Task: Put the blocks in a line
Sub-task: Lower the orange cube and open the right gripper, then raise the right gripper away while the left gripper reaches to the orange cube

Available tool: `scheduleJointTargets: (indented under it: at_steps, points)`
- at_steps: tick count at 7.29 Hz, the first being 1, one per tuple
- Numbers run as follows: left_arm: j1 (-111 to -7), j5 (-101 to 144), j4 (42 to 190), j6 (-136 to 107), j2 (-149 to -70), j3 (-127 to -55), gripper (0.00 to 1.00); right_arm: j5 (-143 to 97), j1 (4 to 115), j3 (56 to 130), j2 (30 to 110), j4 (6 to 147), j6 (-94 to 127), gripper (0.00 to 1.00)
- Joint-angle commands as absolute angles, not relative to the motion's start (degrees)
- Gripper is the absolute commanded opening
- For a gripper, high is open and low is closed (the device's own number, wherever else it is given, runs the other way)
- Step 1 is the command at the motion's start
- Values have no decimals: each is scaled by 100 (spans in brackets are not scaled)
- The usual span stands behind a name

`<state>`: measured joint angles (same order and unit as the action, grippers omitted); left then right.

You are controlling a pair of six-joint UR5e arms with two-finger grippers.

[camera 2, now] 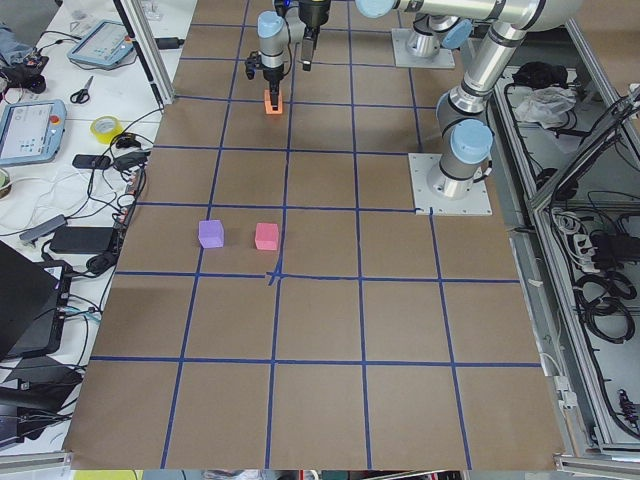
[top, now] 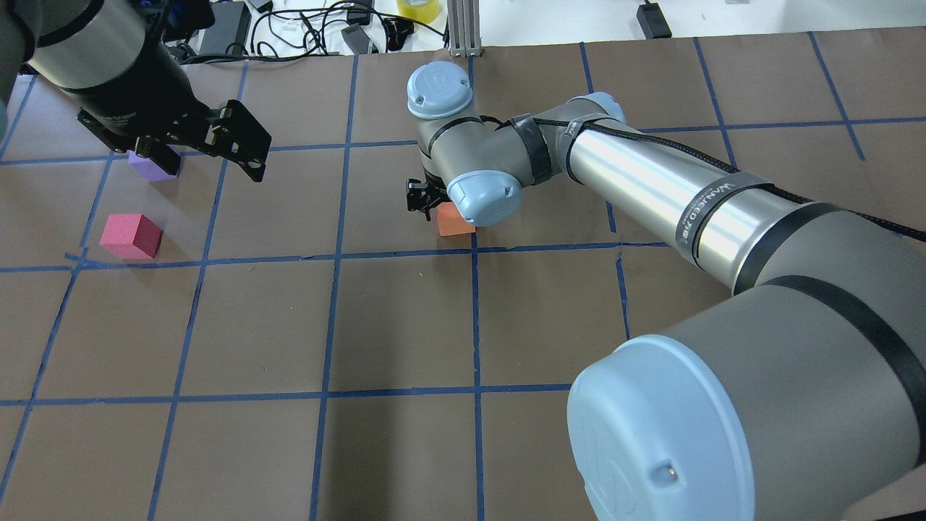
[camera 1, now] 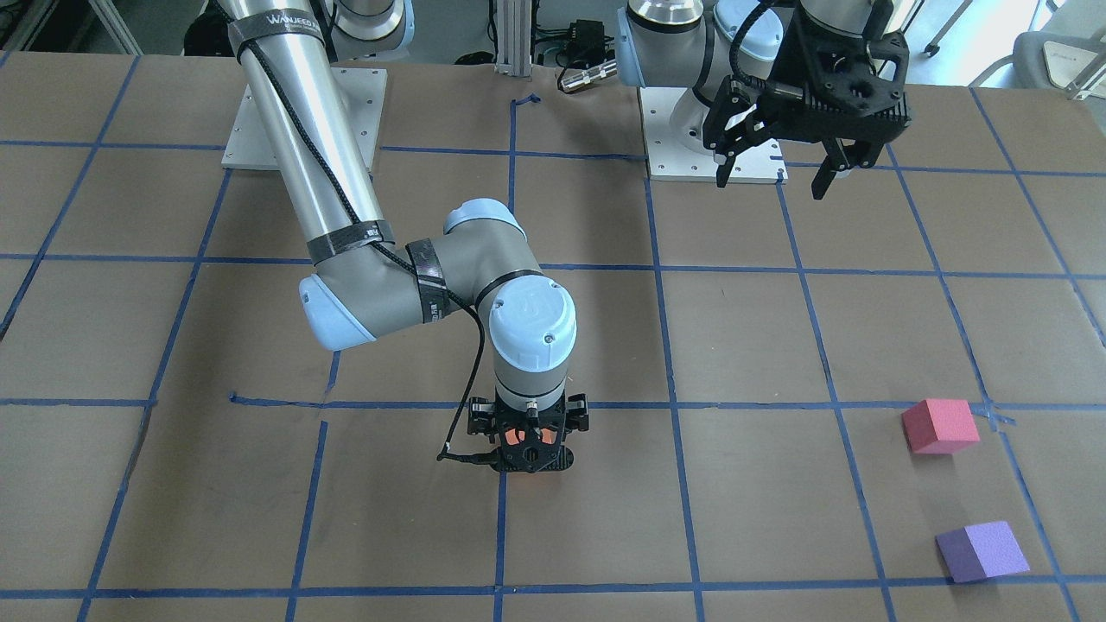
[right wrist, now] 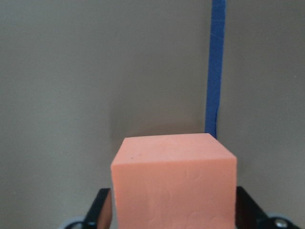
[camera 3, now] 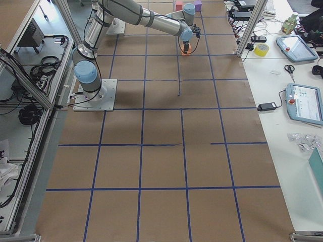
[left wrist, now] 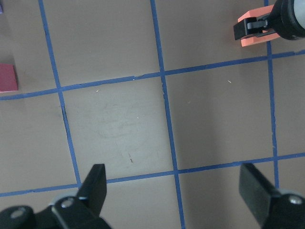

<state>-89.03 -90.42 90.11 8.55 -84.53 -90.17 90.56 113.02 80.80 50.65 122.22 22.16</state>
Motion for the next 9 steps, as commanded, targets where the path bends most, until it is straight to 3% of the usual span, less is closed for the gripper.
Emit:
scheduleJointTargets:
  at_steps: [1, 5, 7, 9]
  points:
    - [-8903, -9105, 9018, 888, -8446, -9018, 100, 9079, 11242, 8060, 5324, 12156, 2451, 100]
    - [-8903, -9044, 8974, 338, -8622, -8982, 100, 9097, 10111, 8112, 6833, 10780, 1815, 100]
    - [-9357, -8503, 8083, -155, -9181, -8956, 100, 9166, 9478, 8183, 7729, 10285, 1662, 100]
    - [-10104, -8473, 7237, -1045, -10006, -8938, 100, 9804, 9081, 8200, 7928, 9863, 1207, 100]
